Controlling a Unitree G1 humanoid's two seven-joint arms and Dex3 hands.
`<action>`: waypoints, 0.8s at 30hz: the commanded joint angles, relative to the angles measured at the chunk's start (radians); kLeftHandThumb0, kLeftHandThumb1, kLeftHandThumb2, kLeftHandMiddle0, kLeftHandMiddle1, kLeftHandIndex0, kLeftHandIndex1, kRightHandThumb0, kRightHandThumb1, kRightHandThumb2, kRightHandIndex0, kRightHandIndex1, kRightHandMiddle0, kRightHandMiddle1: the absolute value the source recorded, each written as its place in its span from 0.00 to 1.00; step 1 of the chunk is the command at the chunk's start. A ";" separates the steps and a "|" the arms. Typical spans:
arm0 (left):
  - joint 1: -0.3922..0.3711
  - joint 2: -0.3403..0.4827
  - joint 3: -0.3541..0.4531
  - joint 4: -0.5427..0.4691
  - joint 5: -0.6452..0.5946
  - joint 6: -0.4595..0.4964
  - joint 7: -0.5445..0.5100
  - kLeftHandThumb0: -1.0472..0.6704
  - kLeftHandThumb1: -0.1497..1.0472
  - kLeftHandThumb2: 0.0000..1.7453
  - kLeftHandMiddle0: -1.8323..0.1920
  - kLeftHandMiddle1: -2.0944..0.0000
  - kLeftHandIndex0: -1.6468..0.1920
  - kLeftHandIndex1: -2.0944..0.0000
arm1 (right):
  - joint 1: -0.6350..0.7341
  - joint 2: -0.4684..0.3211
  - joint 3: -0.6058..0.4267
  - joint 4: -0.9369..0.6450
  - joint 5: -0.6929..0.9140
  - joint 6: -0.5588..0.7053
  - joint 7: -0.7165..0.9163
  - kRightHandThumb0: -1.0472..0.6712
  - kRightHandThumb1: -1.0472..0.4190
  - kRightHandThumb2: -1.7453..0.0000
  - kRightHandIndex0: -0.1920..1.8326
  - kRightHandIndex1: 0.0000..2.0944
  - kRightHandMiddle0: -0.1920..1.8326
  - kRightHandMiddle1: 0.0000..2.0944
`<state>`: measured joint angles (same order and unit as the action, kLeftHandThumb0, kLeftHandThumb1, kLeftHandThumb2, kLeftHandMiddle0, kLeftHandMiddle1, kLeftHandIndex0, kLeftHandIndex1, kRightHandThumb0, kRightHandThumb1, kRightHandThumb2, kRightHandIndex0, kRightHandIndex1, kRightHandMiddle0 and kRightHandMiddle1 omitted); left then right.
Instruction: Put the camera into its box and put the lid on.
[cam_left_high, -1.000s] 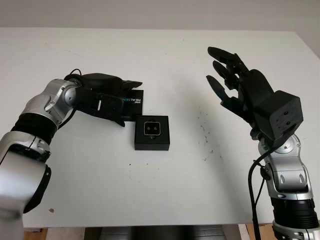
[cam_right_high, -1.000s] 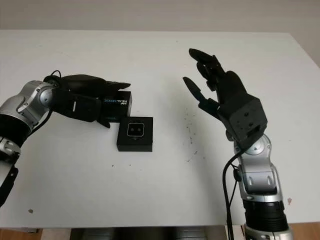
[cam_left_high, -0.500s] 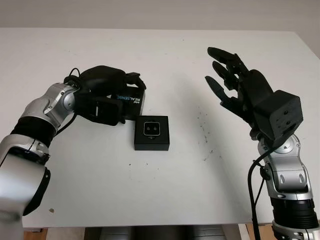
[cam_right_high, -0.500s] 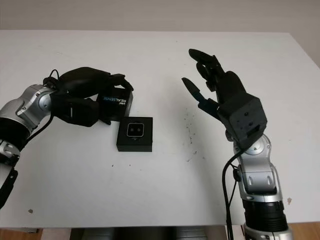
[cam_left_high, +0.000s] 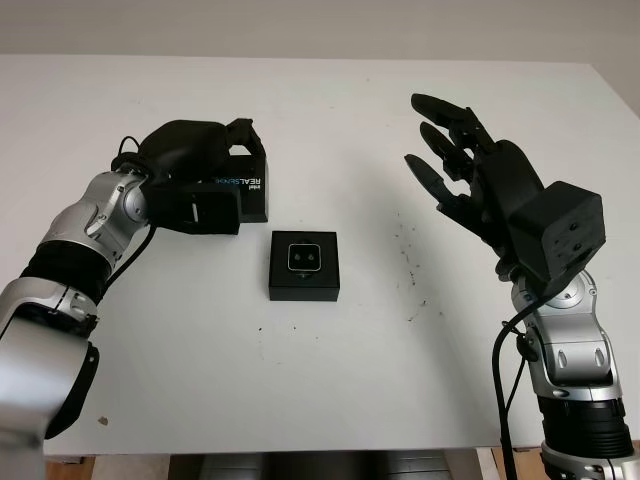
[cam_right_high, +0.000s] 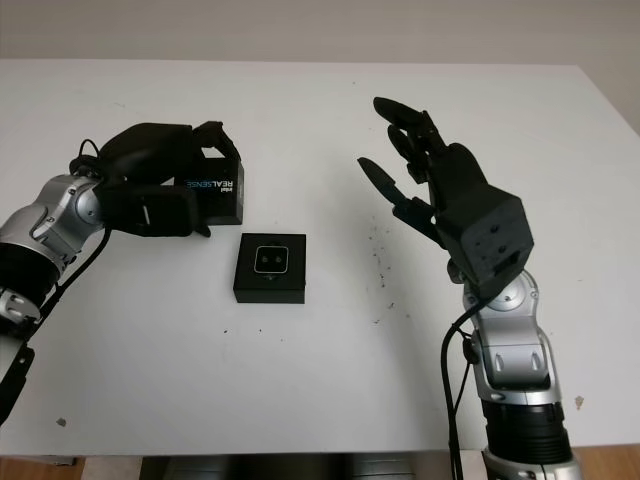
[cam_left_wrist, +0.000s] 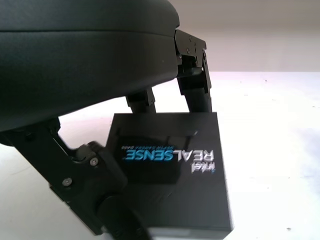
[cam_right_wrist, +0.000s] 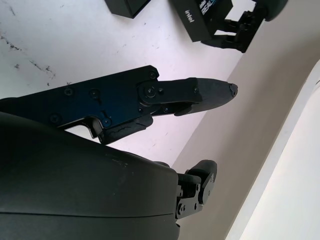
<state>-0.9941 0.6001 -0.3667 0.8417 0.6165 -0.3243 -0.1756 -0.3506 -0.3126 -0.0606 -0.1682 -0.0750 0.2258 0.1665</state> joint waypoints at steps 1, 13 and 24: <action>0.006 0.026 0.026 -0.063 -0.021 0.030 -0.046 0.45 1.00 0.06 0.75 0.10 0.79 0.25 | 0.007 0.004 0.004 -0.001 -0.007 0.000 -0.009 0.21 0.00 0.84 0.20 0.03 0.10 0.27; 0.057 0.076 0.100 -0.397 -0.188 0.169 -0.419 0.44 1.00 0.06 0.66 0.10 0.76 0.12 | 0.005 0.024 0.013 -0.004 -0.012 0.019 -0.014 0.21 0.00 0.84 0.20 0.03 0.09 0.29; 0.093 0.059 0.122 -0.570 -0.255 0.333 -0.551 0.43 1.00 0.07 0.71 0.16 0.78 0.10 | 0.018 0.028 0.020 -0.009 -0.021 0.022 -0.011 0.21 0.00 0.83 0.19 0.02 0.09 0.29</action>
<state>-0.9004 0.6656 -0.2572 0.3018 0.3721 -0.0058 -0.7158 -0.3443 -0.2872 -0.0422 -0.1674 -0.0967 0.2434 0.1579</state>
